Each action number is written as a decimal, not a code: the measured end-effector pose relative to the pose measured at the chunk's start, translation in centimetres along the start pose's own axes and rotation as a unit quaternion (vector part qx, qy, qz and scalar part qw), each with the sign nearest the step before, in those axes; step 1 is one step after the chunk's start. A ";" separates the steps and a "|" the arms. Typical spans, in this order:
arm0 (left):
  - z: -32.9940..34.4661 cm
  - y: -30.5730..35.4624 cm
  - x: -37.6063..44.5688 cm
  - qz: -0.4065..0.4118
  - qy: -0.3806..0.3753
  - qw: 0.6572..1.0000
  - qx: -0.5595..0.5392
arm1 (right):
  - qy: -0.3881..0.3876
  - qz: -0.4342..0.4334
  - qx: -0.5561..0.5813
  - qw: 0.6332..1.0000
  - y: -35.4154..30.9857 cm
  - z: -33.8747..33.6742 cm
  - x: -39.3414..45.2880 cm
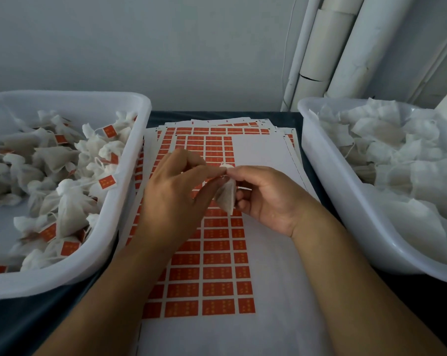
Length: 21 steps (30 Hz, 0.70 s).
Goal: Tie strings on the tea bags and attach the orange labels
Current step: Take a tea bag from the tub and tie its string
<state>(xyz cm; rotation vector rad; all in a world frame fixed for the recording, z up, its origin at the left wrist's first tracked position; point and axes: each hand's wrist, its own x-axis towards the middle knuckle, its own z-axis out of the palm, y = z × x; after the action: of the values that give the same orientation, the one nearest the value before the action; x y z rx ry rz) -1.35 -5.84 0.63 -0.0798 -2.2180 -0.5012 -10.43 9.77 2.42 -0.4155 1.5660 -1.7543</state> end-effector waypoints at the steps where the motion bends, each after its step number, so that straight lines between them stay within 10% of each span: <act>1: 0.0 0.0 0.0 -0.004 -0.001 1.000 -0.001 | -0.001 0.002 -0.008 1.000 -0.1 0.0 0.0; 13: 0.6 0.7 -0.2 -0.214 -0.107 0.965 -0.106 | 0.017 -0.051 -0.143 0.988 -0.2 0.0 -0.2; 18: 0.3 0.7 0.2 -0.424 -0.158 0.851 -0.266 | 0.001 -0.092 -0.208 0.974 0.0 0.2 -0.1; 21: -0.2 1.1 0.8 -0.529 -0.118 0.714 -0.443 | -0.016 -0.117 -0.218 0.969 0.1 0.3 -0.2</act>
<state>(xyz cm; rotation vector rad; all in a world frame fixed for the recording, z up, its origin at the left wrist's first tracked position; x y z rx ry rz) -1.49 -4.95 1.71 0.7079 -1.8269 -2.2603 -10.08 9.67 2.46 -0.8691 1.9451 -1.5488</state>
